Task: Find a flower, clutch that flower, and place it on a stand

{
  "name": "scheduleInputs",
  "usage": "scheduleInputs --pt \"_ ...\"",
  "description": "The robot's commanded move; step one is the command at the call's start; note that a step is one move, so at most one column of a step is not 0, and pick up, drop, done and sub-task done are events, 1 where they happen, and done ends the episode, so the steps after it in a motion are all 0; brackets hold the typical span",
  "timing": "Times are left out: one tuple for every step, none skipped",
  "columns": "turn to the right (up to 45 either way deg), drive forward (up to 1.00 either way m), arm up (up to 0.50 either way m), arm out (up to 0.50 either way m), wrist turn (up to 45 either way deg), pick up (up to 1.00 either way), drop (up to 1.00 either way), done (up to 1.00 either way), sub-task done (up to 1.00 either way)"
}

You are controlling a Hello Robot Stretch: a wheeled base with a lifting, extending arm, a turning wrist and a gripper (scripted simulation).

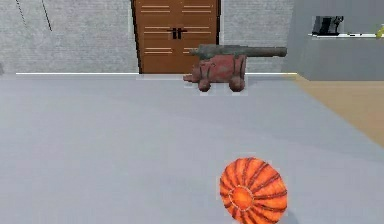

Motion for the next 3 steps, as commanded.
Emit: scheduleInputs --pt "9.0 0.00 0.00 0.00 0.0 0.00 0.00 0.00 0.00" --pt "0.0 0.00 0.50 0.00 0.0 0.00 0.00 0.00 0.00" --pt "0.0 0.00 0.30 0.00 0.0 0.00 0.00 0.00 0.00"
